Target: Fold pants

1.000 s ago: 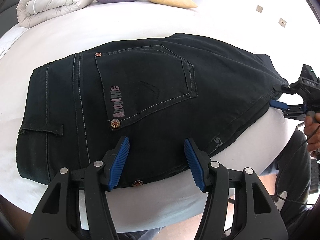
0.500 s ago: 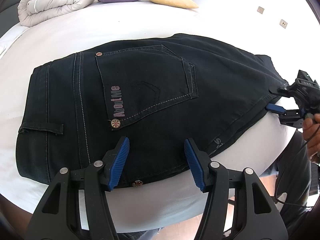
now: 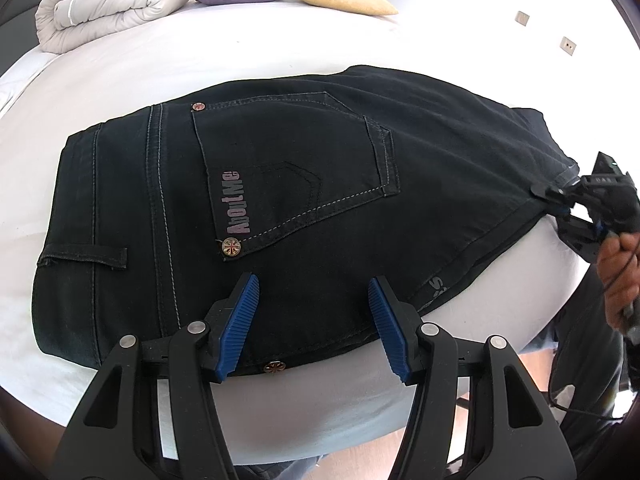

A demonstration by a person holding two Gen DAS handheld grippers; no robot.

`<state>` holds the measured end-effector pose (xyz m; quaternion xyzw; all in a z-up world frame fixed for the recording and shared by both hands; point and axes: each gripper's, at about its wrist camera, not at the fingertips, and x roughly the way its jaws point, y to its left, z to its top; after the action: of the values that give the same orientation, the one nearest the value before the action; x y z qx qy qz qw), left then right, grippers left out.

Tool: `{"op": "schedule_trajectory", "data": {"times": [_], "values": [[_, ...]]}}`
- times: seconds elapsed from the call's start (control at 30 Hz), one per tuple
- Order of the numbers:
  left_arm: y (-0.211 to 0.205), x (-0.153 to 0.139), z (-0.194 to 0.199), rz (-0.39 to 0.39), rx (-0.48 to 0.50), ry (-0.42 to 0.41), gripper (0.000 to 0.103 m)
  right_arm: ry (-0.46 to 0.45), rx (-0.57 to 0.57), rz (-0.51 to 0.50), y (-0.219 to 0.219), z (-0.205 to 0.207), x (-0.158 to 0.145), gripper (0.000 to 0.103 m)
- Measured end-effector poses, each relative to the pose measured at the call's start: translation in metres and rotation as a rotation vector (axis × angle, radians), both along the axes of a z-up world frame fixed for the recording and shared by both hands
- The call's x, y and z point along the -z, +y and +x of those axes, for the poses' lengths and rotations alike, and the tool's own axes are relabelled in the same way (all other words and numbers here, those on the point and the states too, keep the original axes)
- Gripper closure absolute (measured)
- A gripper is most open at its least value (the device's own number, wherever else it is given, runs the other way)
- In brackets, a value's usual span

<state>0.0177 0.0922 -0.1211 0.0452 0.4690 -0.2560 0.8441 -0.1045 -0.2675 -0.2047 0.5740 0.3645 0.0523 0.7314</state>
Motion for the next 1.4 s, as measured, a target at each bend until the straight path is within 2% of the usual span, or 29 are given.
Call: {"op": "schedule_trajectory", "data": {"times": [0.07, 0.23, 0.27, 0.33, 0.4, 0.43, 0.47, 0.5, 0.57, 0.6, 0.67, 0.77, 0.83, 0.87, 0.9, 0.97, 1.03, 1.1, 1.17, 1.27, 1.3, 1.33, 1.37, 1.4], "values": [[-0.001, 0.0, 0.0, 0.003, 0.001, 0.001, 0.047, -0.001, -0.006, -0.048, 0.007, -0.005, -0.004, 0.1], [-0.003, -0.001, 0.001, 0.003, -0.002, 0.001, 0.047, -0.019, -0.014, -0.043, 0.007, -0.007, -0.001, 0.1], [-0.004, -0.002, 0.001, 0.003, -0.004, 0.001, 0.047, -0.024, 0.0, -0.017, 0.002, -0.007, -0.002, 0.097], [-0.004, -0.003, 0.001, 0.004, -0.005, 0.002, 0.047, -0.033, 0.037, -0.013, -0.01, -0.006, -0.005, 0.086], [-0.004, -0.002, 0.001, 0.006, -0.004, 0.002, 0.047, -0.052, 0.117, -0.03, -0.035, -0.009, -0.011, 0.079], [-0.004, -0.002, 0.001, 0.008, -0.003, 0.003, 0.047, -0.057, 0.148, -0.031, -0.046, -0.011, -0.013, 0.079], [-0.004, -0.003, 0.001, 0.01, -0.002, 0.002, 0.047, -0.059, 0.182, -0.037, -0.06, -0.012, -0.013, 0.081], [-0.004, -0.003, 0.001, 0.013, -0.002, 0.002, 0.047, -0.04, 0.197, -0.047, -0.069, -0.013, -0.012, 0.095], [-0.004, -0.002, 0.001, 0.016, -0.001, 0.002, 0.047, -0.015, 0.216, -0.033, -0.081, -0.019, -0.004, 0.102], [-0.004, -0.002, 0.001, 0.016, -0.002, 0.004, 0.047, -0.024, 0.211, -0.014, -0.082, -0.021, -0.001, 0.103], [-0.004, -0.004, 0.002, 0.015, -0.01, 0.007, 0.047, -0.042, 0.186, -0.044, -0.079, -0.024, -0.003, 0.103], [-0.003, -0.019, 0.002, 0.001, -0.013, 0.002, 0.047, -0.007, 0.173, -0.062, -0.084, -0.036, -0.014, 0.095], [-0.005, -0.037, 0.005, -0.028, -0.013, -0.034, 0.047, 0.011, 0.2, -0.168, -0.089, -0.045, -0.034, 0.078], [-0.006, -0.043, 0.01, -0.047, -0.014, -0.04, 0.047, 0.004, 0.214, -0.242, -0.092, -0.046, -0.048, 0.077], [-0.01, -0.049, 0.019, -0.075, -0.015, -0.041, 0.047, -0.024, 0.21, -0.267, -0.093, -0.044, -0.059, 0.077], [-0.026, -0.056, 0.044, -0.098, -0.017, -0.042, 0.047, -0.076, 0.158, -0.242, -0.09, -0.026, -0.071, 0.077], [-0.047, -0.057, 0.066, -0.087, -0.002, -0.05, 0.047, -0.09, 0.05, -0.237, -0.067, 0.01, -0.077, 0.077], [-0.07, -0.051, 0.09, -0.076, 0.013, -0.036, 0.047, -0.091, -0.066, -0.184, -0.035, 0.049, -0.071, 0.077], [-0.091, -0.042, 0.108, -0.04, 0.027, -0.018, 0.047, -0.059, -0.17, -0.127, 0.0, 0.094, -0.055, 0.077], [-0.109, -0.016, 0.128, 0.078, 0.029, 0.015, 0.047, -0.008, -0.26, -0.12, 0.032, 0.142, -0.032, 0.077], [-0.106, -0.008, 0.13, 0.08, 0.029, 0.032, 0.047, 0.01, -0.265, -0.124, 0.033, 0.152, -0.026, 0.08], [-0.104, -0.004, 0.129, 0.072, 0.034, 0.032, 0.047, 0.016, -0.258, -0.118, 0.028, 0.159, -0.019, 0.097], [-0.1, -0.001, 0.126, 0.06, 0.038, 0.021, 0.047, 0.022, -0.236, -0.112, 0.018, 0.163, -0.014, 0.103], [-0.095, 0.001, 0.124, 0.05, 0.041, 0.008, 0.046, 0.02, -0.199, -0.106, 0.0, 0.162, -0.009, 0.103]]}}
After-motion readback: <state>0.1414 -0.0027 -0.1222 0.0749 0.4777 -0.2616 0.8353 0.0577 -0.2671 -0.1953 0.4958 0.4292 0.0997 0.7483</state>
